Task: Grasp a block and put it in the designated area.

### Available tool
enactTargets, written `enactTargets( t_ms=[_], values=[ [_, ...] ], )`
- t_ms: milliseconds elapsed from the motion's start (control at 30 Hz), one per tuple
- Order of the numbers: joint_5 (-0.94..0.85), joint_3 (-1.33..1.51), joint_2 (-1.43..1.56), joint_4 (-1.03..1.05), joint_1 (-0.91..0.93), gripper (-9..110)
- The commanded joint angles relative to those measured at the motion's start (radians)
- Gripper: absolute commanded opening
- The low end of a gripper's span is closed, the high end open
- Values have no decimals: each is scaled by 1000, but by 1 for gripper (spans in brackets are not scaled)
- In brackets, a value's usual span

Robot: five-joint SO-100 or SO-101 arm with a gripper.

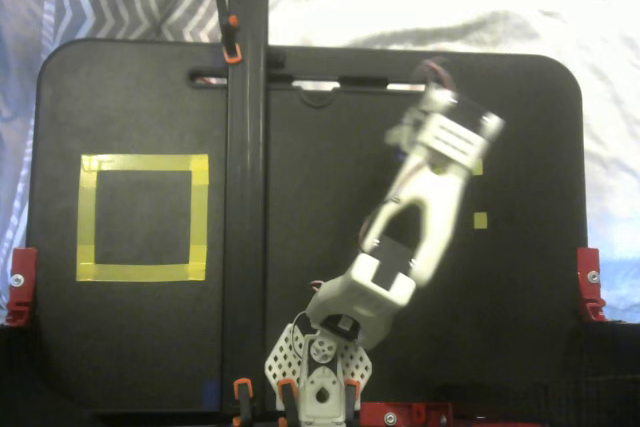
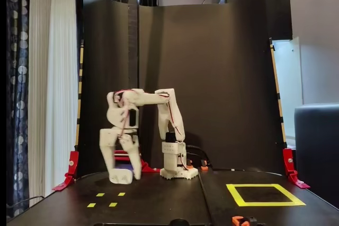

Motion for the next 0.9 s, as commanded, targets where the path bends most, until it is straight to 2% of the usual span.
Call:
enactTargets(
  t_ms=[0,233,867],
  values=[
    [61,14,75,-18,-66,14],
    [232,78,89,-84,-230,14],
    [652,184,198,-71,-695,14]
  ],
)
